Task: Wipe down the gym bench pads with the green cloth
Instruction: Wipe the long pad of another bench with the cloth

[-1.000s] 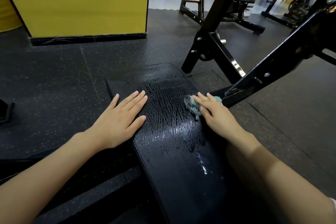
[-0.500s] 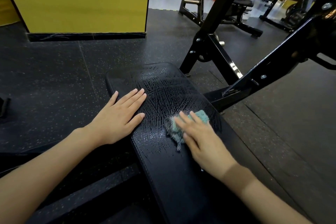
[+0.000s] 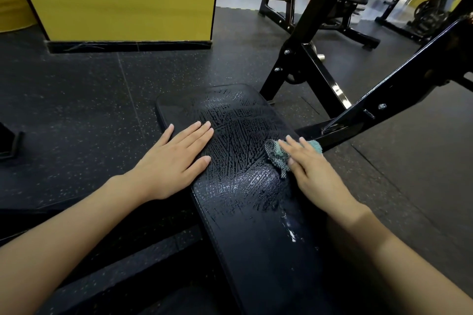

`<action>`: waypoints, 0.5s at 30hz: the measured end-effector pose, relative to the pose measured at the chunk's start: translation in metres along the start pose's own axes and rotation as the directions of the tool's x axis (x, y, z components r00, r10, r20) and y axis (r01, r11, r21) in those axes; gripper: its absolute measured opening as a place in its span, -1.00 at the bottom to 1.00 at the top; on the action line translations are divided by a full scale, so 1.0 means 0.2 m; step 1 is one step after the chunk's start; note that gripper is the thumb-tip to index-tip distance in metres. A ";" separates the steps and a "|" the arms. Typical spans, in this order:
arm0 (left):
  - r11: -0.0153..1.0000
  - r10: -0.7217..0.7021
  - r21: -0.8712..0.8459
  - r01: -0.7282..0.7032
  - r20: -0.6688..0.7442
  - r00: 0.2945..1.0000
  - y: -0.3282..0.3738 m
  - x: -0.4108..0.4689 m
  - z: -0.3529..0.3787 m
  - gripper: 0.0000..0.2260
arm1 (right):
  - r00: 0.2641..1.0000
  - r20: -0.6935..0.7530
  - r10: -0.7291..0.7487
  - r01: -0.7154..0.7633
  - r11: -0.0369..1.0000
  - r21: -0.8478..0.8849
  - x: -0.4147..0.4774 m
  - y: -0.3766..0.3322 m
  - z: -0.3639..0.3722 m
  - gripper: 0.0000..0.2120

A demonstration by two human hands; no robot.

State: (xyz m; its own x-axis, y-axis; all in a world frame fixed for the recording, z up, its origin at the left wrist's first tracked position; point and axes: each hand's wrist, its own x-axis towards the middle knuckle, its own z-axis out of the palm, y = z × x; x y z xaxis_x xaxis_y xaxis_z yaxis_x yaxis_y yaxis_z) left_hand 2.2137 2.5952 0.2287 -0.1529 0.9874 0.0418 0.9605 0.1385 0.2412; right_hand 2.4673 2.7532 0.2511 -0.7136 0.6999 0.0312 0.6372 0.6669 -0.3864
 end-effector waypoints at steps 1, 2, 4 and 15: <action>1.000 0.000 0.000 0.000 -0.002 1.000 0.00 0.00 0.00 -0.25 | 1.000 -0.021 0.022 -0.022 1.000 0.003 0.01 -0.01 0.01 -0.57; 1.000 0.000 0.000 0.000 -0.004 1.000 0.00 0.00 0.00 -0.24 | 0.998 -0.041 0.040 -0.040 0.999 0.005 0.02 -0.02 0.02 -0.57; 1.000 0.000 0.004 0.000 -0.007 1.000 0.01 0.00 0.00 -0.24 | 0.996 -0.056 0.066 -0.066 0.998 0.006 0.00 -0.06 0.05 -0.56; 1.000 0.006 0.009 -0.006 -0.015 1.000 0.01 0.00 0.00 -0.22 | 0.972 0.154 -0.179 0.179 0.984 0.019 -0.28 -0.51 0.17 -0.48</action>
State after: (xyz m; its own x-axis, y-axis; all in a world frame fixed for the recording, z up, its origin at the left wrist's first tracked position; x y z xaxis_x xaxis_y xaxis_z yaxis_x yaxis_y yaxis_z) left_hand 2.2152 2.5955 0.2281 -0.1505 0.9869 0.0580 0.9635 0.1333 0.2322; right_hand 2.4325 2.6362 0.2573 -0.8524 0.5211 -0.0420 0.4938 0.7762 -0.3921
